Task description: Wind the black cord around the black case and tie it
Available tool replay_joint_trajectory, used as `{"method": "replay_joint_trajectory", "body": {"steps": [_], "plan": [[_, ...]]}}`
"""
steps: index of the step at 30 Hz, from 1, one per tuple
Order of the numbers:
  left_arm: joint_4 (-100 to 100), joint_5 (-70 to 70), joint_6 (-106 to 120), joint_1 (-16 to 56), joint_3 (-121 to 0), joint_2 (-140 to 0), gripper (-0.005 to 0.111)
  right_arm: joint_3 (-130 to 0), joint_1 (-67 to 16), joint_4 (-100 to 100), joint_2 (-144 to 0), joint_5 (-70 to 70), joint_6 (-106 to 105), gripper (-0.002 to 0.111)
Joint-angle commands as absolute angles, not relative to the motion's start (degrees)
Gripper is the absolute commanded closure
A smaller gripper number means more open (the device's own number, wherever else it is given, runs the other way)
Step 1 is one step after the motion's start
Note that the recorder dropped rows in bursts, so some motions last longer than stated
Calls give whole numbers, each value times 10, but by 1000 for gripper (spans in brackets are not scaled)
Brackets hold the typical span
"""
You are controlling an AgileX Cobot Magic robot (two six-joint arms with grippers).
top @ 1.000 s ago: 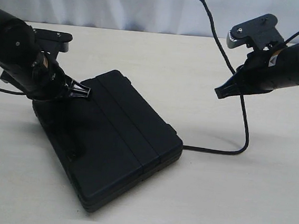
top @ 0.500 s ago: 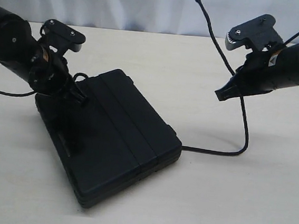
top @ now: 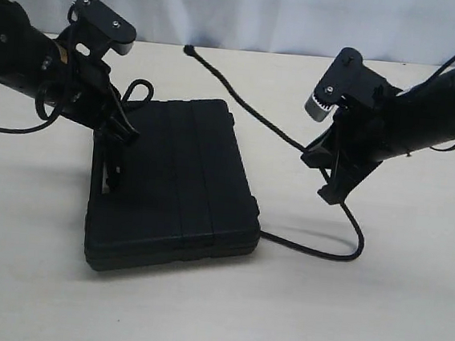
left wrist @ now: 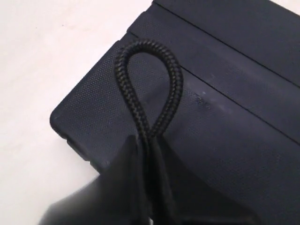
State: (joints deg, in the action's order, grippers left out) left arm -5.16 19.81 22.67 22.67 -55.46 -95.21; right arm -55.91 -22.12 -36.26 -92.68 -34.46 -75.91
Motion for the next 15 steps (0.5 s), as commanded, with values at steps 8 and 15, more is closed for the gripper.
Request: {"method": "replay_joint_trajectory", "body": {"steps": [8,15], "plan": [[-206,183,499,226,-555,-945,107,-557,-221,-346,-986,-351,-804,104],[-367,189,709,226,-555,-945,107,-557,-221,-305,-1005,-333,-805,104]]}}
